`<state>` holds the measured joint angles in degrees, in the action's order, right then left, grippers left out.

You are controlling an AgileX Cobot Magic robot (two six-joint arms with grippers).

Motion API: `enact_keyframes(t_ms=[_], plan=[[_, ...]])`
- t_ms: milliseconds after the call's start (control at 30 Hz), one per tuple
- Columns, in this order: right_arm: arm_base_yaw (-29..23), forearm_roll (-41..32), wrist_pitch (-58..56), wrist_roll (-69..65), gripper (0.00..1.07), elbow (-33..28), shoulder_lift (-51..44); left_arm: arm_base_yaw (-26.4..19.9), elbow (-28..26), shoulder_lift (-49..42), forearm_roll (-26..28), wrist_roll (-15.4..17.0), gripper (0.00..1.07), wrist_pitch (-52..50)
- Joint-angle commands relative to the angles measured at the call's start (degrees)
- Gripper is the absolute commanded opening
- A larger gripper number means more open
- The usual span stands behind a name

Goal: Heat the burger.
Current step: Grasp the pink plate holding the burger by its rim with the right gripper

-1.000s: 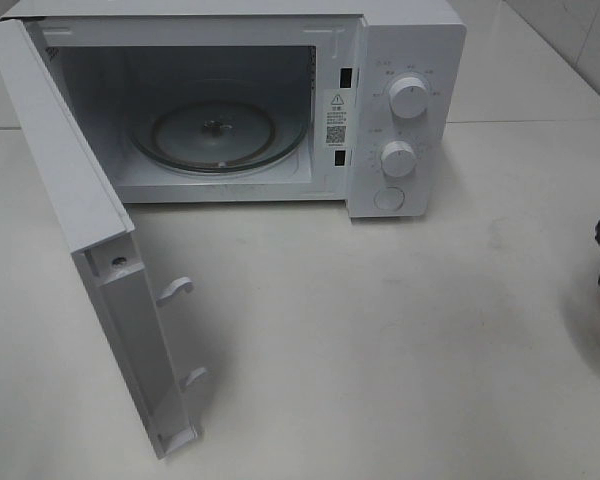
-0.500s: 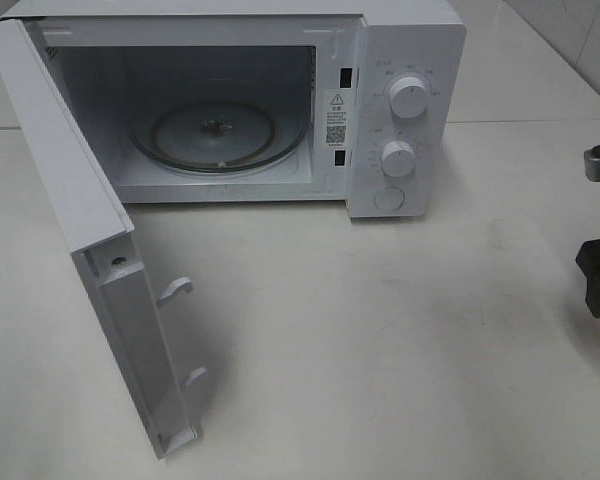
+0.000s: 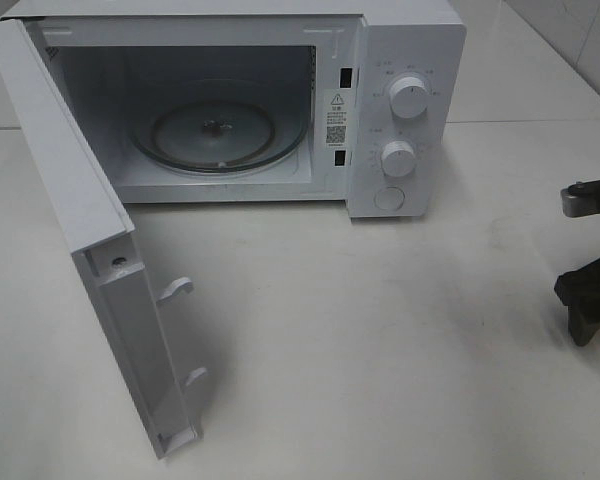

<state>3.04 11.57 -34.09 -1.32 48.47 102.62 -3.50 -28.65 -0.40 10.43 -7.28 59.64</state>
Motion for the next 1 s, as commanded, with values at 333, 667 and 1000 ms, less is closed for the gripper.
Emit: enact_keyframes(t_ms=[333, 667, 1000], plan=[[0.23, -1.26, -0.17, -1.49, 0.83, -0.69, 0.69, 0.11, 0.17, -0.06, 0.23, 0.23, 1.0, -0.11], [0.23, -1.32, 0.29, -1.55, 0.76, -2.35, 0.69, 0.11, 0.17, -0.06, 0.23, 0.23, 1.0, -0.11], [0.23, -1.15, -0.06, -2.64, 0.34, -2.64, 0.69, 0.11, 0.17, -0.06, 0.23, 0.23, 1.0, -0.11]])
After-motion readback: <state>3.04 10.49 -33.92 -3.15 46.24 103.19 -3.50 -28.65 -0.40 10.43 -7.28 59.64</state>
